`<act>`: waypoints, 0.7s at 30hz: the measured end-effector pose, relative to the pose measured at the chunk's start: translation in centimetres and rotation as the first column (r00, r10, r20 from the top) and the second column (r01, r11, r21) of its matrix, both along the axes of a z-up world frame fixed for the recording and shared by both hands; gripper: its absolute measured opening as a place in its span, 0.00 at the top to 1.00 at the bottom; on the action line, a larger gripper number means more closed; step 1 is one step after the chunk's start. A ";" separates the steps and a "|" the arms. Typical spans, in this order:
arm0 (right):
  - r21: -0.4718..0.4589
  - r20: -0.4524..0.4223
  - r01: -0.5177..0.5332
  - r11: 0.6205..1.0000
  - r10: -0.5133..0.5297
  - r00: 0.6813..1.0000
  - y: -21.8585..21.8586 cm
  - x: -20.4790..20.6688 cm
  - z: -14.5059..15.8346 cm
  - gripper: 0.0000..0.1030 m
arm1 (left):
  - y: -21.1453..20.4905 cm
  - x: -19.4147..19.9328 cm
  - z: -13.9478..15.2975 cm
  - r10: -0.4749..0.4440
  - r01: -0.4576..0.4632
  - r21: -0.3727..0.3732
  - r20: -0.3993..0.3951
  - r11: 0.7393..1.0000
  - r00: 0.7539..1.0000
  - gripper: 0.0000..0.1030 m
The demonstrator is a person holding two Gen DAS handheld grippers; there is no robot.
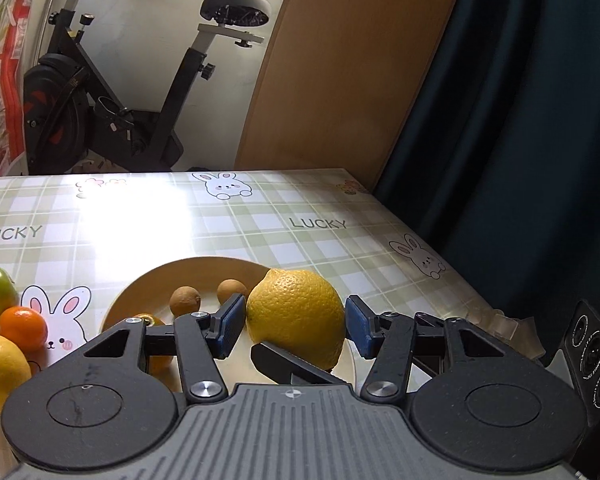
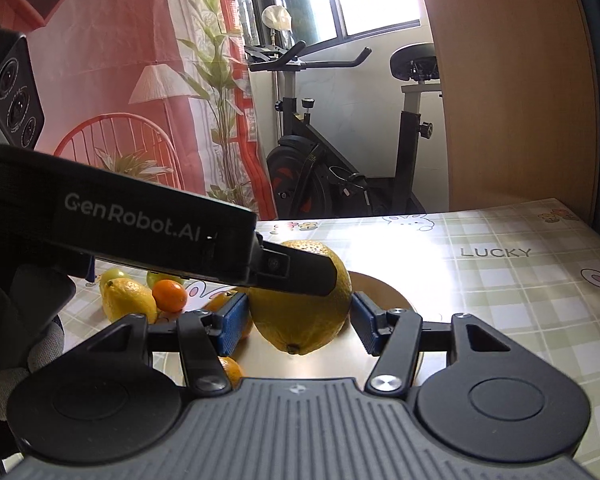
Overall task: Organize fruits
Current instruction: 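Carry the lemon onto the plate and open both grippers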
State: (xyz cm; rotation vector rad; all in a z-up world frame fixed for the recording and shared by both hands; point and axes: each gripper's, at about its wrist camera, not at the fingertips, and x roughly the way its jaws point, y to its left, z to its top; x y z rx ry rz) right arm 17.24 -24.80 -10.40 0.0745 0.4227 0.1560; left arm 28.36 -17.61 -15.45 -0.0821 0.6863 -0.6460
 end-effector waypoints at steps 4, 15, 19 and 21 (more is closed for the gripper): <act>0.003 -0.038 0.022 1.000 -0.022 0.999 -1.5 0.9 -1.1 0.43 | -1.0 1.7 -1.6 -0.009 0.009 -0.001 -0.059 1.000 0.998 0.44; 0.055 -0.100 0.079 0.995 -0.073 0.992 -3.0 2.9 -1.6 0.43 | -2.7 2.8 -2.5 -0.007 0.009 0.027 -0.069 1.000 0.998 0.44; 0.049 -0.119 0.089 0.995 -0.082 0.989 -2.8 3.3 -1.7 0.43 | -3.3 3.3 -2.7 -0.004 0.007 0.036 -0.074 0.999 0.997 0.44; 0.039 -0.127 0.089 0.995 -0.083 0.988 -2.6 3.5 -1.7 0.43 | -3.4 3.1 -2.7 -0.001 0.004 0.043 -0.074 0.999 0.997 0.44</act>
